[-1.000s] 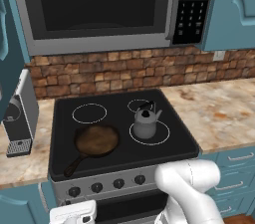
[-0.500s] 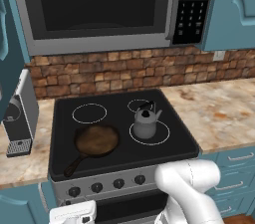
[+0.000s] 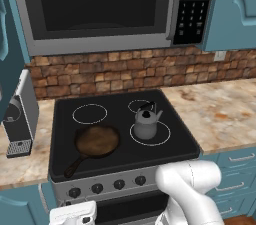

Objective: Pick the pan from the cabinet and place it on the stove. Then turn on the stove burner for the pan.

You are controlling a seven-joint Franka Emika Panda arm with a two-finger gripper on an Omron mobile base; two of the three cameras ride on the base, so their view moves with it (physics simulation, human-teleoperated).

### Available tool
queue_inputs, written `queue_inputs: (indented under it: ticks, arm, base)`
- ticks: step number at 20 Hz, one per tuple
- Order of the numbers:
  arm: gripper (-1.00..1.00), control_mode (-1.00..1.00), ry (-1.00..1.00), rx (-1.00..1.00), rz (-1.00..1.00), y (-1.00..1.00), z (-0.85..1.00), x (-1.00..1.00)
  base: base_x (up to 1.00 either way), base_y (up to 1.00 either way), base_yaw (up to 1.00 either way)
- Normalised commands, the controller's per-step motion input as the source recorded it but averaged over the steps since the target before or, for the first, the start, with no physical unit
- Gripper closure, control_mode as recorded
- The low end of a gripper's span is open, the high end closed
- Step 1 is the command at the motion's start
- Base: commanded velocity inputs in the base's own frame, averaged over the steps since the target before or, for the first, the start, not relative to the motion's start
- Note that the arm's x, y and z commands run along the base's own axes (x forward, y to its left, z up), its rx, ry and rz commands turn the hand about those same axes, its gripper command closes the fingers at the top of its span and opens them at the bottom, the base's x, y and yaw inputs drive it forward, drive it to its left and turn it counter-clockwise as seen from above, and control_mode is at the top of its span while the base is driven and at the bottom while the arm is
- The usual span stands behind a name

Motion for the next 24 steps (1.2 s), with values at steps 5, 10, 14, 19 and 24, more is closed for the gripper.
queue_inputs:
  ticks: [5,10,14,19,24]
  arm:
    - [-1.0,-1.0,0.0,0.0,0.0,0.0,0.0,0.08]
    - [-1.0,-1.0,0.0,0.0,0.0,0.0,0.0,0.05]
    - [-1.0,-1.0,0.0,0.0,0.0,0.0,0.0,0.01]
    - [-1.0,-1.0,0.0,0.0,0.0,0.0,0.0,0.02]
    - [-1.0,-1.0,-0.03,0.0,0.0,-0.11,0.17,0.0]
  base:
    - [0.0,0.0,0.0]
    - [0.0,0.0,0.0]
    - [0.0,0.0,0.0]
    - [0.0,0.0,0.0]
    - [0.0,0.0,0.0]
